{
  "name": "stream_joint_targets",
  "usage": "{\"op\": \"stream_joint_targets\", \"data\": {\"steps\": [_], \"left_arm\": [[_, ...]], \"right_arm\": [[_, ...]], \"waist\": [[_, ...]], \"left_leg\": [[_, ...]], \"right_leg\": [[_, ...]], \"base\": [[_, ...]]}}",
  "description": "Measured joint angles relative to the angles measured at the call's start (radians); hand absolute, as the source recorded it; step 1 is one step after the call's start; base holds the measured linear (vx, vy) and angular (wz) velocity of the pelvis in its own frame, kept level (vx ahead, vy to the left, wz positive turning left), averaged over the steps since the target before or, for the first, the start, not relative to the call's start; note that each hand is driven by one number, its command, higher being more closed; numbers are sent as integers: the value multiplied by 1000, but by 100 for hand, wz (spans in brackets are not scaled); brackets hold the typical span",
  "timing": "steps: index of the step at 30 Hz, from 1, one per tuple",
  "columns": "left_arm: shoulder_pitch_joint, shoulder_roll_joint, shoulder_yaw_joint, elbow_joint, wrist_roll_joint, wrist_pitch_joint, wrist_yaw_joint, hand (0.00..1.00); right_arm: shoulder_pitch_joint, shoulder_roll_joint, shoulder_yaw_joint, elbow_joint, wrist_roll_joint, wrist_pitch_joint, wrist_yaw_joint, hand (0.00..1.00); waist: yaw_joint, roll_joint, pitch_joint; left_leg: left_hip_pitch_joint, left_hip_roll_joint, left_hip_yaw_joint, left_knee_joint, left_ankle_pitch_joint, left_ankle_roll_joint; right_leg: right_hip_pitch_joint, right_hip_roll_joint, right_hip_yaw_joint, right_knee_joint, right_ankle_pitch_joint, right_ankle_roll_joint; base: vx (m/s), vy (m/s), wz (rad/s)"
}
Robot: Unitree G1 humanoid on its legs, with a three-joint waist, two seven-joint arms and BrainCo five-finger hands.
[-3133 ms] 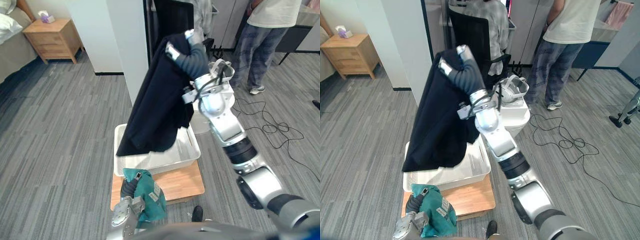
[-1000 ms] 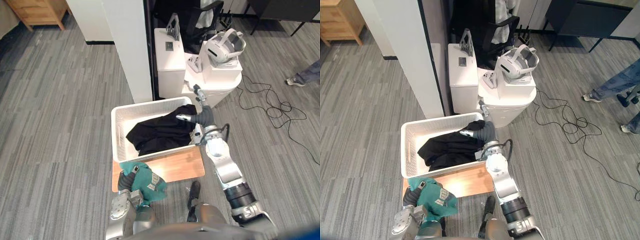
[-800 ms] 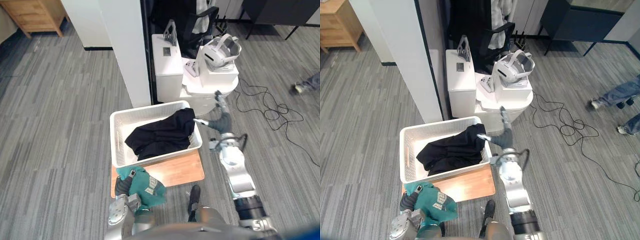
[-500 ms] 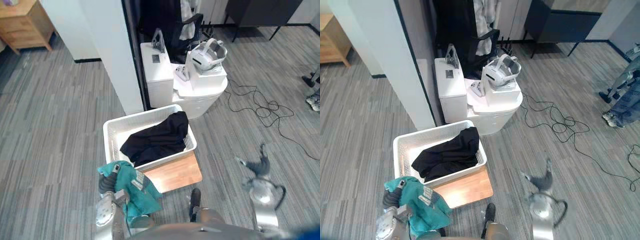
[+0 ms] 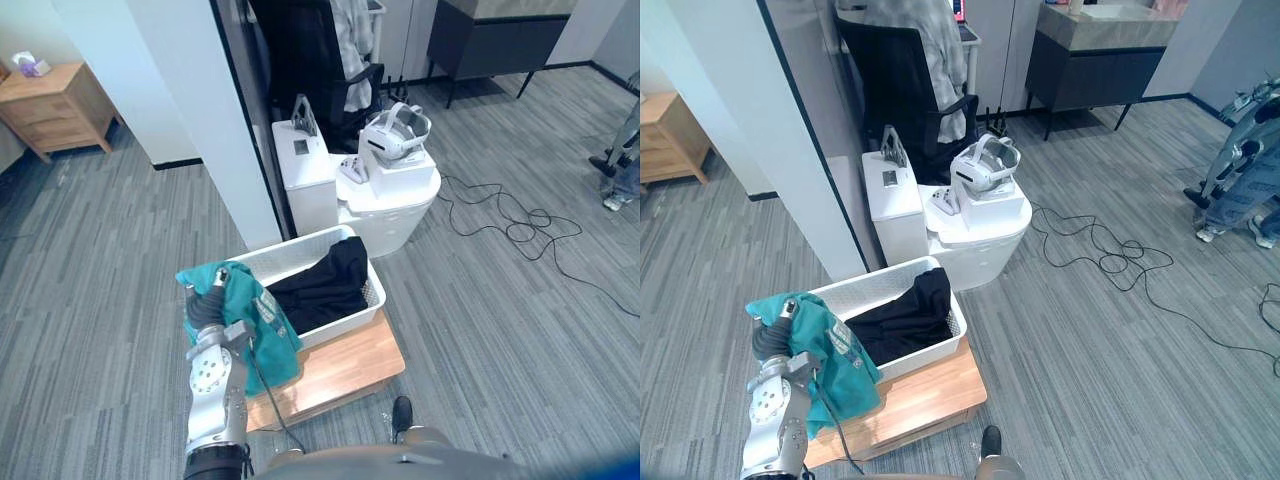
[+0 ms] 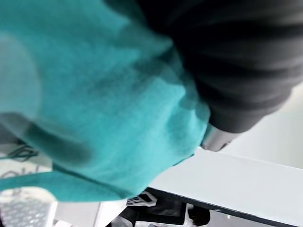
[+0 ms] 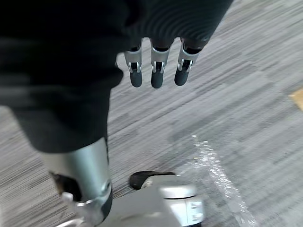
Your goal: Tidy the bed and pick cloth on bed and put in laundry
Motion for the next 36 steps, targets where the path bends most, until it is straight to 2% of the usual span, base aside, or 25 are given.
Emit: {"op": "stream_joint_targets", "data": {"steps": [3,7,11,17,18,19,20,21,22,24,27,33,36], "left_arm": [[-16,6,16,0,8,-2,24,100],[-32,55,42,0,9,-24,64,100],[-64,63,72,-2,10,-47,105,100],[-81,72,70,-6,32,-58,124,100],[-138,98,104,-11,47,-40,124,100],[-203,148,143,-11,35,-38,126,100],[-269,219,158,-5,23,-43,130,100],[-354,328,154,0,8,-61,131,100],[-418,384,149,-2,3,-73,130,100],[-523,442,150,-3,5,-102,130,100],[-562,441,138,-3,6,-113,123,100],[-578,439,78,0,6,-85,115,100],[-586,440,56,3,7,-77,86,100]], "right_arm": [[-12,2,-5,28,9,0,5,0],[-43,-4,-11,56,10,0,8,0],[-49,-5,-21,60,10,7,8,0],[-62,-13,-20,67,8,9,11,0],[-56,-15,-19,66,7,10,14,0],[-52,-16,-19,65,6,9,22,0],[-46,-16,-18,65,5,5,32,0],[-36,-16,-19,67,6,4,41,0],[-26,-16,-20,67,6,6,44,0],[-13,-20,-21,67,5,7,44,0],[-13,-23,-29,68,5,7,46,0],[-13,-22,-35,96,-3,7,66,0],[-13,-18,-43,96,-3,7,67,0]], "waist": [[-1,-1,-8],[0,-2,-10],[0,2,-11],[-8,14,-9],[-2,23,-4],[-1,13,-9],[-1,14,-9],[-2,13,-10],[-1,15,-10],[-4,28,-17],[-18,39,-24],[-15,22,-20],[-15,18,-22]], "left_leg": [[14,-1,-14,-8,2,2],[24,-3,-17,-10,3,4],[28,-5,-20,-11,2,5],[27,-3,-18,-5,0,4],[25,0,-18,-3,-3,1],[24,2,-17,-2,-4,1],[22,7,-14,0,-3,0],[17,12,-14,9,-4,0],[12,14,-14,15,-5,-2],[11,13,-14,16,-5,-2],[10,11,-13,15,-6,-3],[8,8,-13,19,-6,-3],[11,1,-13,17,-6,-3]], "right_leg": [[19,-2,-13,0,-2,2],[27,-4,-20,0,-2,2],[32,-7,-30,0,-2,2],[34,-6,-28,0,-3,2],[34,-3,-21,0,-3,2],[33,1,-18,0,-3,2],[31,5,-14,0,-2,0],[31,8,-14,0,-1,-2],[28,9,-14,0,-1,-3],[27,8,-13,0,0,-4],[23,8,-13,0,0,-4],[21,6,-13,0,1,-5],[22,1,-13,0,2,-4]], "base": [[35,20,13],[19,10,2],[3,3,2],[0,0,0],[-33,-24,-2],[-46,-39,-6],[-41,-41,-7],[-32,-38,-4],[0,0,0],[-2,1,-2],[5,11,-4],[-2,0,-1],[0,0,0]]}}
